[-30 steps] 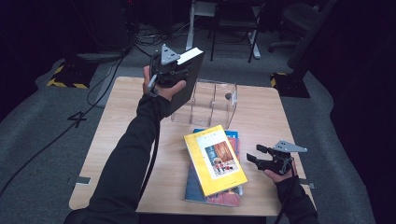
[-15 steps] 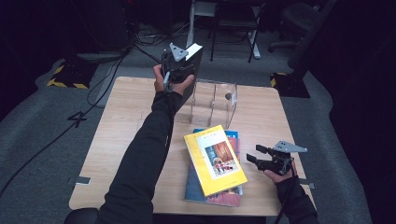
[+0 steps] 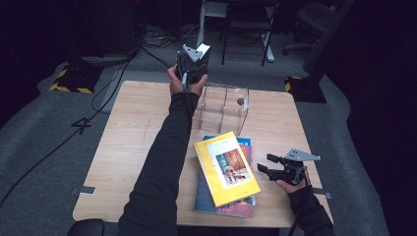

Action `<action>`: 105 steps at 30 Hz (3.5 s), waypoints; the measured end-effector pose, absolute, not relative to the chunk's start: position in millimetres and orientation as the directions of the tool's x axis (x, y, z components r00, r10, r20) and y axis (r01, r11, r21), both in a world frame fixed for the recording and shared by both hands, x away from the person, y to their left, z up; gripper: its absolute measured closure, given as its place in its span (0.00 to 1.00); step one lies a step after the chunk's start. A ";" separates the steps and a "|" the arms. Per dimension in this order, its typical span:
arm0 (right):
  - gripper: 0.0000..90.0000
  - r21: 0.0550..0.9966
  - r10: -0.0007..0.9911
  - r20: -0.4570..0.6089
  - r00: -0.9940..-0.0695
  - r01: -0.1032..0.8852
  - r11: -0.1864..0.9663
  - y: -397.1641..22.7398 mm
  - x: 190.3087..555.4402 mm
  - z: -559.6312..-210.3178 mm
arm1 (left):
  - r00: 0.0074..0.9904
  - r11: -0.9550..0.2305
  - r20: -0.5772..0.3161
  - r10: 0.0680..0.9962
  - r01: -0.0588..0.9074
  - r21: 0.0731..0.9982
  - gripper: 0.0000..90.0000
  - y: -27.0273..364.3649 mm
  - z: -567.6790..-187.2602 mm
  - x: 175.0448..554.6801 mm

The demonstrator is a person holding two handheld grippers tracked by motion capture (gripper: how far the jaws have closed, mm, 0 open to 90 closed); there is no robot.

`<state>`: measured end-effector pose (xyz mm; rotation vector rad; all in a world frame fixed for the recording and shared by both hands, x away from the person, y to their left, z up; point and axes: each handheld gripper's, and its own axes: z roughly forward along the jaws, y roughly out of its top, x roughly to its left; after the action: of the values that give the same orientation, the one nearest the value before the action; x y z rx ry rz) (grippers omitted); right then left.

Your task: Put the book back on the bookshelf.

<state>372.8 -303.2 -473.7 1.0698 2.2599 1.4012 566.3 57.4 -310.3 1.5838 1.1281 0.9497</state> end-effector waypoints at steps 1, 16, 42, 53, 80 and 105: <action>0.38 0.857 0.707 0.143 -0.692 0.444 0.261 -302.6 372.8 -473.8 | 0.270 -0.141 0.074 0.960 0.234 0.962 0.58 57.3 -311.9 568.1; 0.38 0.853 0.693 0.142 -0.707 0.443 0.276 -298.8 372.2 -476.7 | 0.290 -0.083 0.017 0.957 0.215 0.973 0.58 61.9 -354.7 588.5; 0.39 0.861 0.689 0.121 -0.714 0.421 0.286 -298.6 369.3 -473.2 | 0.367 -0.082 -0.023 0.930 0.267 0.960 0.52 90.6 -391.0 586.0; 0.39 0.857 0.690 0.125 -0.713 0.428 0.287 -298.8 369.8 -475.0 | 0.399 -0.205 0.045 0.916 0.367 0.907 0.41 109.8 -401.0 589.8; 0.39 0.851 0.669 0.116 -0.734 0.421 0.315 -290.6 367.9 -475.2 | 0.368 -0.101 -0.075 0.927 0.436 0.894 0.51 117.7 -409.7 520.4; 0.39 0.847 0.667 0.116 -0.736 0.424 0.320 -289.8 369.2 -476.6 | 0.473 -0.259 0.090 0.876 0.307 0.916 0.56 116.4 -389.6 509.1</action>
<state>369.2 -289.8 -476.6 0.9886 2.3335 1.3780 509.1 116.4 -389.6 1.7992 1.0021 0.7754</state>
